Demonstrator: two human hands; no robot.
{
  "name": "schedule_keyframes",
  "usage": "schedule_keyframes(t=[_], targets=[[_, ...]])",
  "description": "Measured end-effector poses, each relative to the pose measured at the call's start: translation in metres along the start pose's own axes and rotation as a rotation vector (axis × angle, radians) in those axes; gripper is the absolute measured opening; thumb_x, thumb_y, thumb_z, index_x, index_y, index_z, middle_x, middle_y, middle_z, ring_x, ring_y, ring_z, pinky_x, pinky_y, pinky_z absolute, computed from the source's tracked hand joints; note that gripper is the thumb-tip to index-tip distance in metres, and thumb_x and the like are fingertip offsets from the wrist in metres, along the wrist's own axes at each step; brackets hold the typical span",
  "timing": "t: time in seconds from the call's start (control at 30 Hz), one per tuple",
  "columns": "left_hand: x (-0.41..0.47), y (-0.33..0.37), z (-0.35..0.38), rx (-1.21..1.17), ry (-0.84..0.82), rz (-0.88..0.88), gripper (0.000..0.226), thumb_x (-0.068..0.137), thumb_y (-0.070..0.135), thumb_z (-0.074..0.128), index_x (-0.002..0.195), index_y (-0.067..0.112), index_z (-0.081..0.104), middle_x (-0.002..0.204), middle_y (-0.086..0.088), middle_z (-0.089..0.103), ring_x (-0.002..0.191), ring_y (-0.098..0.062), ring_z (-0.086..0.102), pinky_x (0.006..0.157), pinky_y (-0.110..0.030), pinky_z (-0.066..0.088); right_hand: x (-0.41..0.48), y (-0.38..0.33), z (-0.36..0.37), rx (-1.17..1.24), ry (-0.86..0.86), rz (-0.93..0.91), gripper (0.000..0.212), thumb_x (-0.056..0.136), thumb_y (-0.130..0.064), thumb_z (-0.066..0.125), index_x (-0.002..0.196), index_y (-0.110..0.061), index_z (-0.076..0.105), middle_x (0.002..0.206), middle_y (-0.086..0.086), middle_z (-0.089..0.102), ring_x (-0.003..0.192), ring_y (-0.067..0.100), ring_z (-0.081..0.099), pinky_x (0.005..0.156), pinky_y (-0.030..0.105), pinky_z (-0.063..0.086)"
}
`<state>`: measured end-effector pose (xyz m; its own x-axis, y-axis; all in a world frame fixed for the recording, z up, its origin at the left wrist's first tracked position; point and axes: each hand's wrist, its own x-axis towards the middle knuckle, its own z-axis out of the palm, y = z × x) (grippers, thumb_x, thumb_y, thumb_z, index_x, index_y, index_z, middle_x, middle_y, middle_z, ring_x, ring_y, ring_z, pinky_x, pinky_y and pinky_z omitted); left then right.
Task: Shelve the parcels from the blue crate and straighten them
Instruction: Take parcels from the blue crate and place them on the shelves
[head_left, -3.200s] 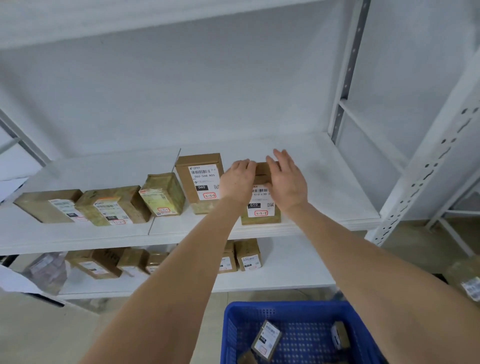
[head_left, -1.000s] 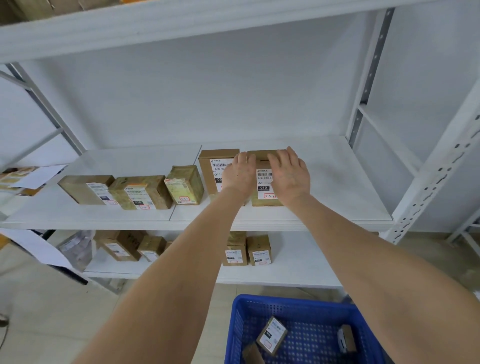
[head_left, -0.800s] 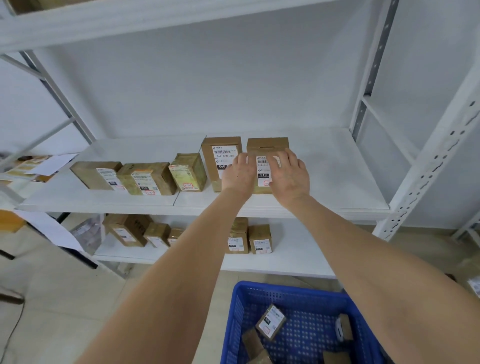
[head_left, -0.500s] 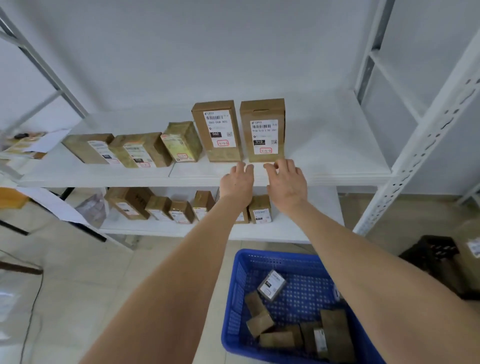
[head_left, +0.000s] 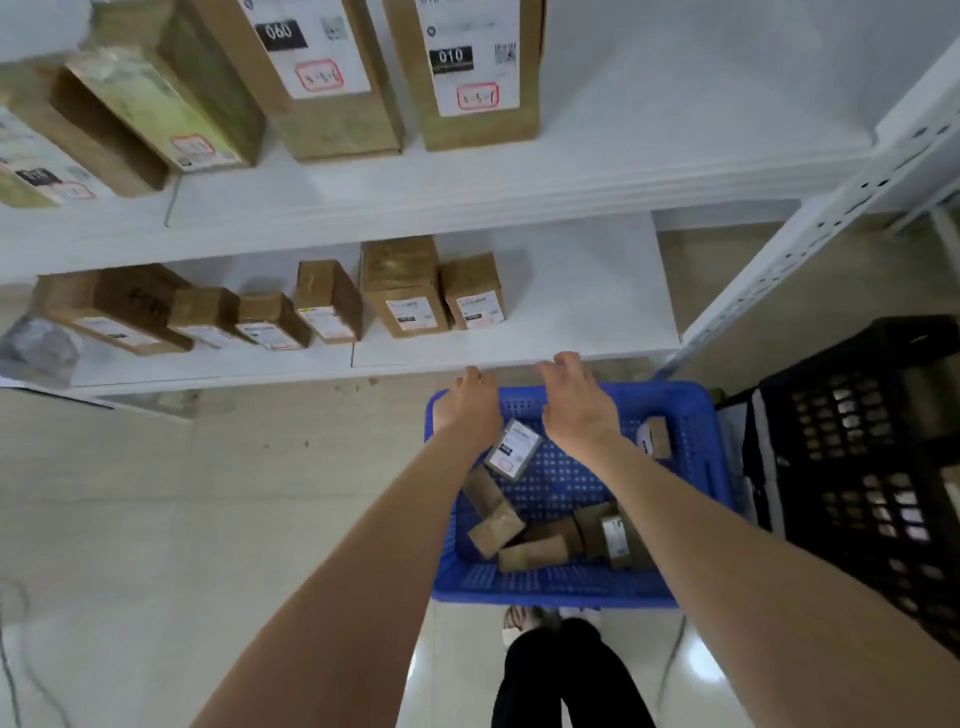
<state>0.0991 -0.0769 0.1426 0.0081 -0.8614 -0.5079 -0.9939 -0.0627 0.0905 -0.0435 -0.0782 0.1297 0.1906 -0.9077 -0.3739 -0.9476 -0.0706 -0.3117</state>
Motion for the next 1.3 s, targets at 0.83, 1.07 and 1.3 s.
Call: schedule_keyframes(t=[0.83, 1.07, 1.3], targets=[[0.284, -0.07, 0.472, -0.53, -0.33, -0.366, 0.058, 0.09, 0.013, 0.048, 0.144, 0.002, 0.027, 0.141, -0.02, 0.04, 0.126, -0.037, 0.044, 0.101, -0.043, 0.042, 0.185, 0.139, 0.484, 1.199, -0.474, 0.795, 0.035, 0.089, -0.009, 0.061, 0.121, -0.011, 0.046, 0.1, 0.002, 0.054, 0.094, 0.015, 0.049, 0.099, 0.037, 0.043], [0.25, -0.059, 0.446, -0.801, -0.262, -0.449, 0.038, 0.087, 0.014, 0.058, 0.123, 0.005, 0.058, 0.117, -0.013, 0.064, 0.107, -0.029, 0.061, 0.092, -0.04, 0.051, 0.169, 0.147, 0.446, 1.334, -0.451, 0.832, 0.017, 0.092, -0.015, 0.059, 0.109, -0.019, 0.059, 0.112, 0.007, 0.063, 0.107, 0.027, 0.057, 0.093, 0.044, 0.048], [0.153, -0.025, 0.329, -1.066, -0.216, -0.508, 0.026, 0.088, 0.014, 0.062, 0.113, 0.007, 0.058, 0.107, -0.01, 0.066, 0.095, -0.025, 0.065, 0.085, -0.047, 0.056, 0.088, 0.129, 0.324, 1.6, -0.378, 0.936, 0.015, 0.096, -0.012, 0.055, 0.109, -0.02, 0.056, 0.113, 0.007, 0.06, 0.112, 0.035, 0.055, 0.101, 0.067, 0.036]])
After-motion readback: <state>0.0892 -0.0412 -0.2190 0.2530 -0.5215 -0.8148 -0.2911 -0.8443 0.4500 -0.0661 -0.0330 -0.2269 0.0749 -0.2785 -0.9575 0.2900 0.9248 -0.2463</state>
